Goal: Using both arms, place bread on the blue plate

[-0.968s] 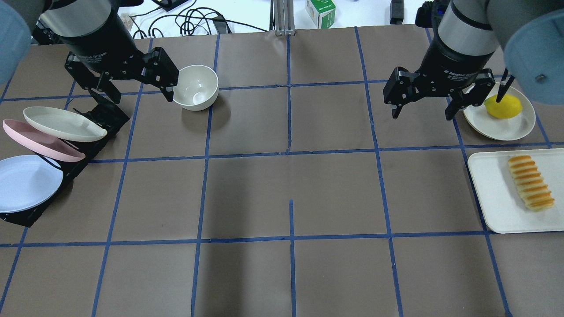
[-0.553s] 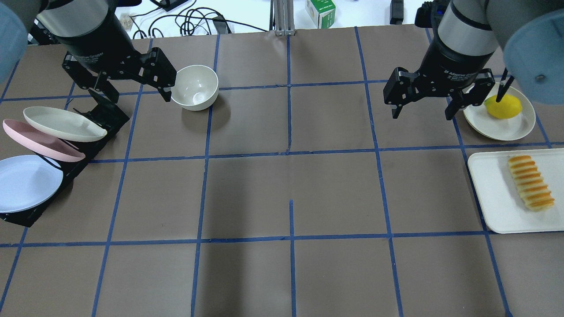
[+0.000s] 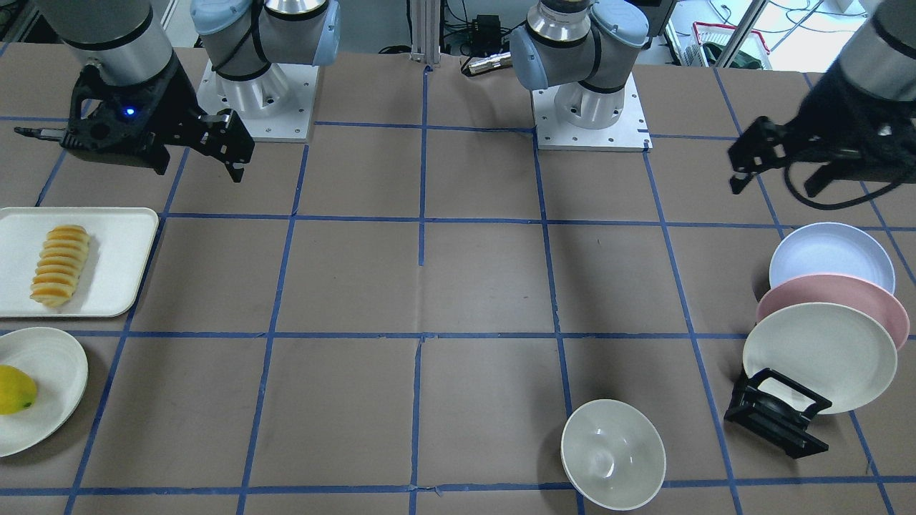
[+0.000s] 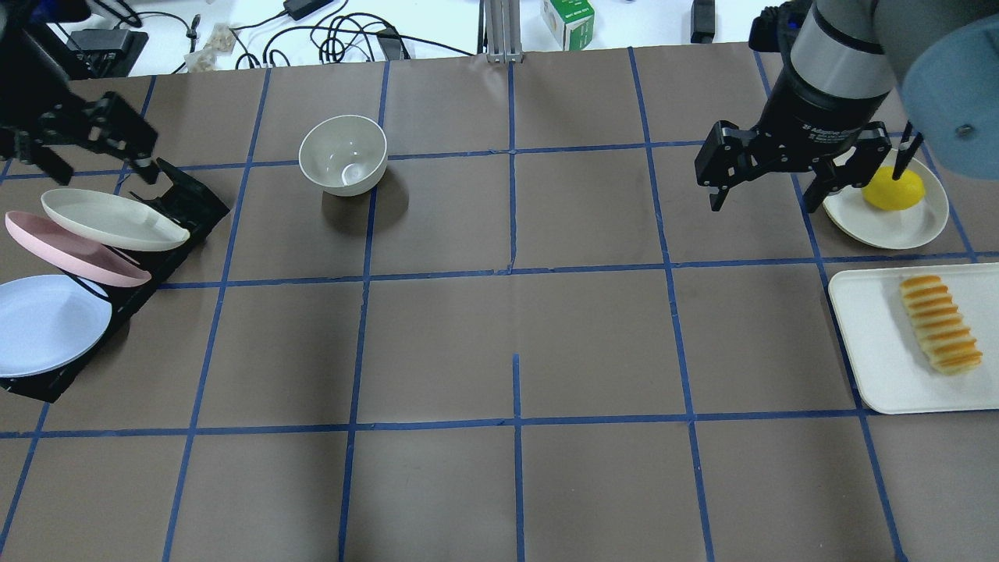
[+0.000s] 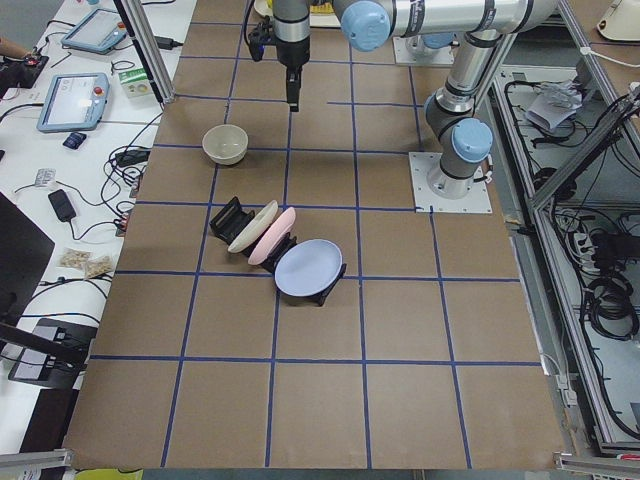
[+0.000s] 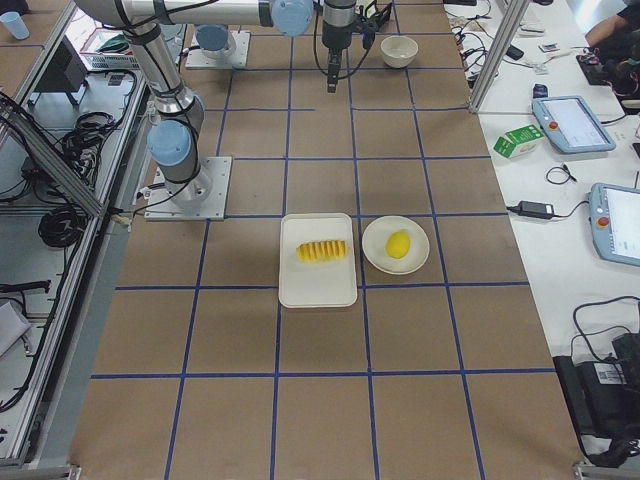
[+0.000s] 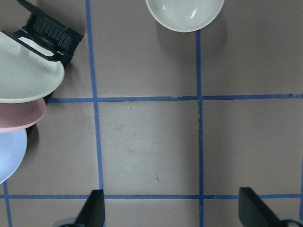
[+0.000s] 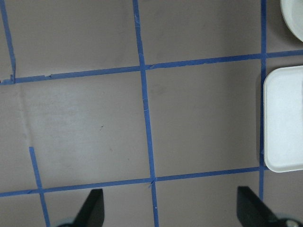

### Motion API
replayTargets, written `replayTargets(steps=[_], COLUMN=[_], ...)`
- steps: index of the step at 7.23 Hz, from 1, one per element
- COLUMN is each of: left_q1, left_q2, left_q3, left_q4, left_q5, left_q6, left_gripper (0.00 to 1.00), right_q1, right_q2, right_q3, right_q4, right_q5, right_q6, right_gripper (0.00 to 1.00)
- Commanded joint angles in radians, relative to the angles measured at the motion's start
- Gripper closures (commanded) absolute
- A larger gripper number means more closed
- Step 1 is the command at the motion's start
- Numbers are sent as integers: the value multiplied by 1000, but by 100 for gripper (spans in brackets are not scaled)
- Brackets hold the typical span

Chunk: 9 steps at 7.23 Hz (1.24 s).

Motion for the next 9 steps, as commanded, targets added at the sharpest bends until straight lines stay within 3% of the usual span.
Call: replayTargets(steps=[1,2,3,4,5,7,9], left_q1=[305,389,436,471,500,507,513], left_q2=[-68,-137,-210,-272,-327,-428,-507], left_q3=[-26,-26,-8,-6,-8,-6,15], left_q4=[15,101,171,202,292,383,384], left_q5=[-14,-35,-32,-27,-24,-17,-14], left_q6=[394,446,457,490,526,521,480], left_gripper=[0,0,0,0,0,0,0], right_q1=[-200,-281,-331,-366,-394,-499,-576], right_q2=[2,6,35,70,106,194,297], right_q3=[50,90,128,155,161,161,164], right_q4=[-5,-43,-165,-189,-210,-292,-422], right_q5=[3,3,-23,-136,-175,-163,-151], right_q6=[-114,-275,-332,-377,-421,-539,-671], right_gripper=[0,0,0,0,0,0,0])
